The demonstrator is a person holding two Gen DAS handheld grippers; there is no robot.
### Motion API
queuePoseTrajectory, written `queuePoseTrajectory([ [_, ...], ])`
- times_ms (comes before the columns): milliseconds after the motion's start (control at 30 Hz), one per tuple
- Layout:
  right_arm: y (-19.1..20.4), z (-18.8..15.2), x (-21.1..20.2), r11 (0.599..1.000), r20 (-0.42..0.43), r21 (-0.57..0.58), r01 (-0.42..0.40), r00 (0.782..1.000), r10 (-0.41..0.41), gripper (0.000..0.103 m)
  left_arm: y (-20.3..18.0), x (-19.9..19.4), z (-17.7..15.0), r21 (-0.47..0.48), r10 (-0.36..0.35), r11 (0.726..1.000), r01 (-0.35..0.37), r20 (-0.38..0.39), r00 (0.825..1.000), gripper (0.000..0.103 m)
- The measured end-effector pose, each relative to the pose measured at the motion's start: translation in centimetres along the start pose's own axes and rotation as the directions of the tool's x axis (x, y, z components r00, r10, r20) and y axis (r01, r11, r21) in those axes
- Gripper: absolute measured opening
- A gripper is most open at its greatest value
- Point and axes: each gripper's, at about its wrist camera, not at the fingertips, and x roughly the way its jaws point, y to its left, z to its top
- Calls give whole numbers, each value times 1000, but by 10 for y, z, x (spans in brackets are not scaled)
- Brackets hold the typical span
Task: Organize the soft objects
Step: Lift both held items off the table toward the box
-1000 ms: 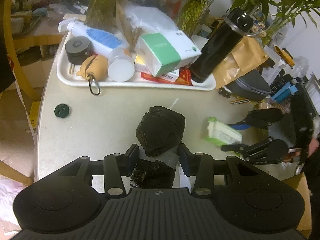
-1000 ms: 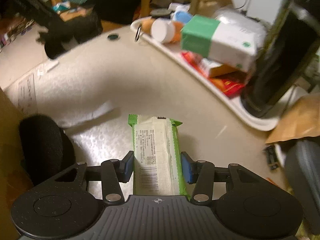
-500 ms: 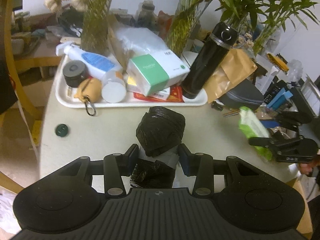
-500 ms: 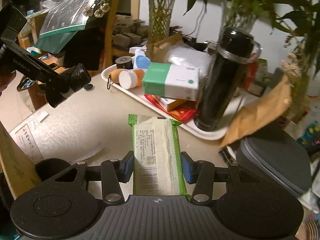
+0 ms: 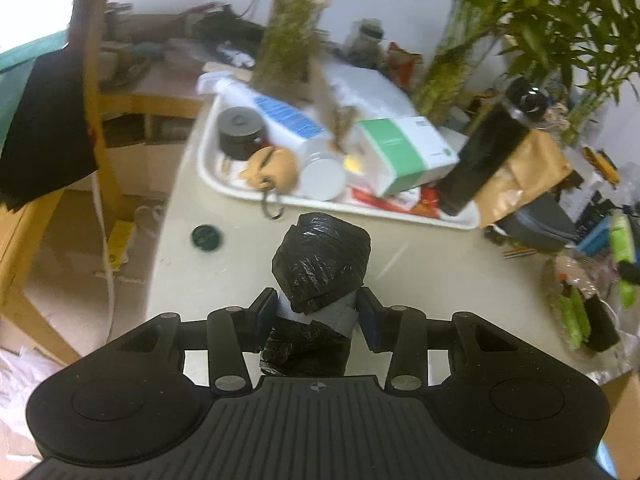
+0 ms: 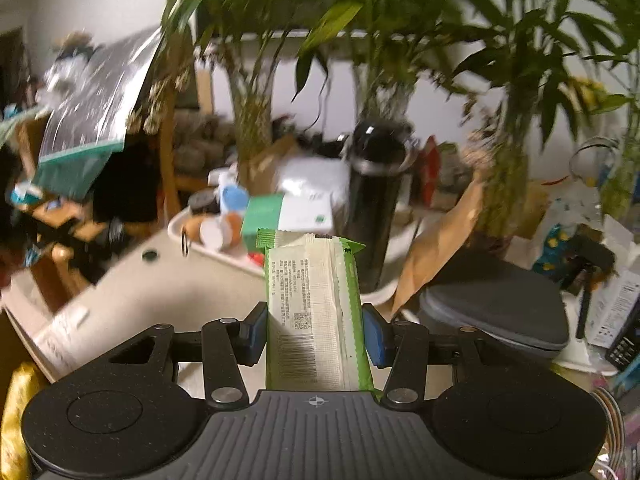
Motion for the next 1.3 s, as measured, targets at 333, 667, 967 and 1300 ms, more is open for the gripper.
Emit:
queuePoseTrajectory([
  [333, 17, -4, -26, 1000, 36, 19, 6, 999, -6, 51, 4, -19, -11, -44, -1, 999, 3, 60, 998, 42],
  [667, 20, -13, -46, 998, 60, 65, 28, 998, -32, 51, -10, -53, -19, -28, -69, 997, 74, 146, 987, 42],
  [967, 38, -21, -91, 990, 99, 139, -8, 995, -6, 51, -17, -102, -29, -39, -96, 994, 107, 216, 972, 42],
  [1300, 79, -45, -134, 994, 57, 106, -28, 998, 22, 51, -55, -167, -56, 51, -95, 995, 85, 235, 967, 42],
])
